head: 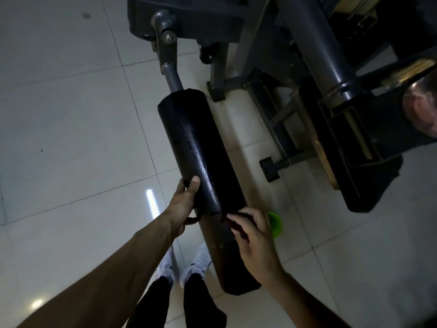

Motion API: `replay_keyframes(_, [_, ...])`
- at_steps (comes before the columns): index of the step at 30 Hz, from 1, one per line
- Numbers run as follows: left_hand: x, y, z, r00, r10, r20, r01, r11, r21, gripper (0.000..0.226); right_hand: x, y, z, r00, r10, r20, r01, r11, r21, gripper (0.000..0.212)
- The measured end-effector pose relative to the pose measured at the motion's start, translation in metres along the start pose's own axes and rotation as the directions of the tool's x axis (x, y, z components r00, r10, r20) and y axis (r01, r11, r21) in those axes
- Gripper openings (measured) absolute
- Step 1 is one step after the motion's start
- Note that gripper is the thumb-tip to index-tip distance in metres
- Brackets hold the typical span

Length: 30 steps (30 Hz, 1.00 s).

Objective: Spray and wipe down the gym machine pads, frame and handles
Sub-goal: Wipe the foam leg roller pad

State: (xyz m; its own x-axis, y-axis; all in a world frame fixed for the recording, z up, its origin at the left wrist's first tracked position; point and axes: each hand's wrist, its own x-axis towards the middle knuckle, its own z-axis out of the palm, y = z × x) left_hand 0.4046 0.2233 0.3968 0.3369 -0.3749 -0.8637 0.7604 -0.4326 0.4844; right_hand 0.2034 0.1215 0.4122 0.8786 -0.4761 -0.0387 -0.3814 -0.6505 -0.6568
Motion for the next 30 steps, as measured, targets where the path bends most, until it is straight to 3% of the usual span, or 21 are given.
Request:
replay_keyframes(9, [0.0, -0.001, 0.003, 0.999, 0.007, -0.048, -0.007, 1.0, -0.008, 0.035, 0.139, -0.024, 0.032, 0.977, 0.086, -0.197, -0.074, 0.995, 0.067, 0.034])
replay_keyframes(13, [-0.003, 0.002, 0.001, 0.999, -0.015, -0.04, 0.013, 0.999, -0.045, 0.04, 0.064, -0.015, 0.015, 0.997, -0.045, -0.064, 0.039, 0.995, -0.089, 0.039])
replay_keyframes(17, [-0.005, 0.004, 0.003, 0.998, -0.018, -0.064, 0.013, 0.997, -0.076, 0.045, -0.019, -0.005, 0.003, 1.0, -0.022, 0.001, 0.022, 0.995, -0.098, 0.045])
replay_keyframes(24, [-0.006, -0.005, 0.005, 0.994, -0.041, -0.098, 0.03, 0.994, -0.108, 0.045, 0.101, -0.039, 0.038, 0.98, 0.082, -0.18, -0.098, 0.992, -0.079, 0.038])
replay_keyframes(28, [-0.009, -0.015, 0.002, 0.995, -0.059, -0.08, 0.052, 0.995, -0.087, 0.041, 0.086, -0.04, 0.03, 0.994, 0.003, -0.112, -0.023, 0.984, -0.178, 0.039])
replay_keyframes(30, [-0.013, -0.021, 0.002, 0.996, -0.076, -0.054, 0.076, 0.997, -0.006, 0.052, 0.037, -0.029, 0.021, 0.998, -0.044, -0.045, 0.033, 0.974, -0.224, 0.038])
